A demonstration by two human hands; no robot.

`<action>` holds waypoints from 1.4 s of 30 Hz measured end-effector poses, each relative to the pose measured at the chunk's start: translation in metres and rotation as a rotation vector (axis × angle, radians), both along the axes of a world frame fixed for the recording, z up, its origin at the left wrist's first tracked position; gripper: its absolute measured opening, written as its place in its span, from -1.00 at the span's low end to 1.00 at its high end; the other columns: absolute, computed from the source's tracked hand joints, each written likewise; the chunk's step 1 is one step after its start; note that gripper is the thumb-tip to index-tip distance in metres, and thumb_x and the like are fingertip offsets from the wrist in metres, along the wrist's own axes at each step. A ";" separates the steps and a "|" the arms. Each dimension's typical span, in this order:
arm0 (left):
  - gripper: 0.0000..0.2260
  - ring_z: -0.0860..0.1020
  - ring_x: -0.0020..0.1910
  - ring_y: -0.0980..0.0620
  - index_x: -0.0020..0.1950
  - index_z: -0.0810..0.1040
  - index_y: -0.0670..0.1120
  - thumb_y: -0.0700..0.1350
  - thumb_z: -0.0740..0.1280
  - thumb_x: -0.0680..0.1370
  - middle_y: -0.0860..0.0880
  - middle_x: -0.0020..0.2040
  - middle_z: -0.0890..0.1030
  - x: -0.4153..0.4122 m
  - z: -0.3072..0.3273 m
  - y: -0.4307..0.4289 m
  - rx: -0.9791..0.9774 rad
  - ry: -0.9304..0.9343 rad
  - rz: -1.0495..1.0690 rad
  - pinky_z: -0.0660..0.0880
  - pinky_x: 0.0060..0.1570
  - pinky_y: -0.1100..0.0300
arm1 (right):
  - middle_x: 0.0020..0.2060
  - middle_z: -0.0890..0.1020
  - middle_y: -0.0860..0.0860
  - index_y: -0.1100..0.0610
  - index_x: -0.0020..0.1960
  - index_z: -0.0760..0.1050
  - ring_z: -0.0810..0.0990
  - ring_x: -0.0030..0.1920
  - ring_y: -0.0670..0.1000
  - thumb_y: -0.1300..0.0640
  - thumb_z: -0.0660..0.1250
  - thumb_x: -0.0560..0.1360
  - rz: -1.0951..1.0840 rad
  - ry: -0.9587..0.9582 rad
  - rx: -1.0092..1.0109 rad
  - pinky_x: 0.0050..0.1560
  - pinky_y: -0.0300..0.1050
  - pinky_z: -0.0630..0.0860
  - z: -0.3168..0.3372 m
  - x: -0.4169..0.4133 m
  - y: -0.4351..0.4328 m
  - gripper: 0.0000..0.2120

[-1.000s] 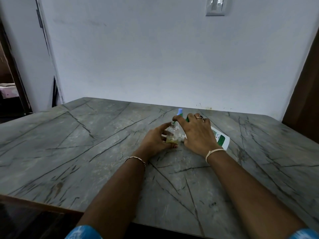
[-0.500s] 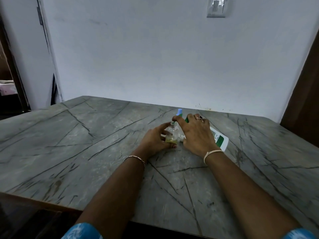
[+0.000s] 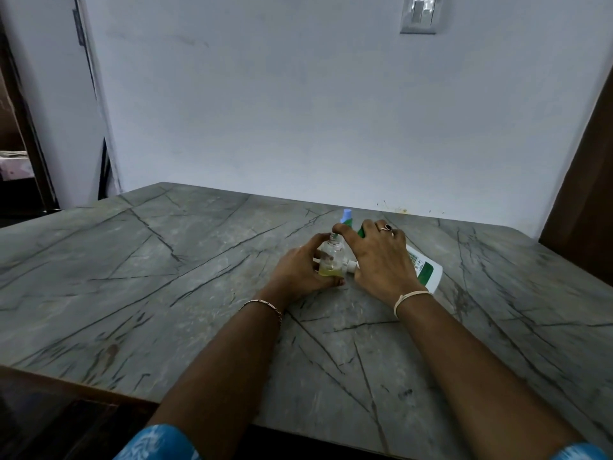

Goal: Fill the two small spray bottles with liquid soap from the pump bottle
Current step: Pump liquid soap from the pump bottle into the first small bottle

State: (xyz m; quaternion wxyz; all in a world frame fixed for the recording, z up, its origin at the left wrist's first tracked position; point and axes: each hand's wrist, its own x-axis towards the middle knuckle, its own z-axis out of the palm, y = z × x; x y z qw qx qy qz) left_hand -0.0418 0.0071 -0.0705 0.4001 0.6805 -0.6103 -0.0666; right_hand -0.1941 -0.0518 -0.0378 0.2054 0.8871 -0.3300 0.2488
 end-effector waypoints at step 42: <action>-0.21 0.61 -0.07 0.07 0.47 0.28 0.07 -0.04 0.58 0.32 -0.05 0.17 0.60 0.001 -0.001 -0.001 -0.004 0.092 -0.027 0.52 0.01 0.26 | 0.17 0.44 0.10 -0.12 0.44 0.12 0.39 0.22 0.15 0.05 0.37 0.43 -0.017 -0.027 0.007 0.19 0.12 0.33 -0.001 0.001 0.006 -0.33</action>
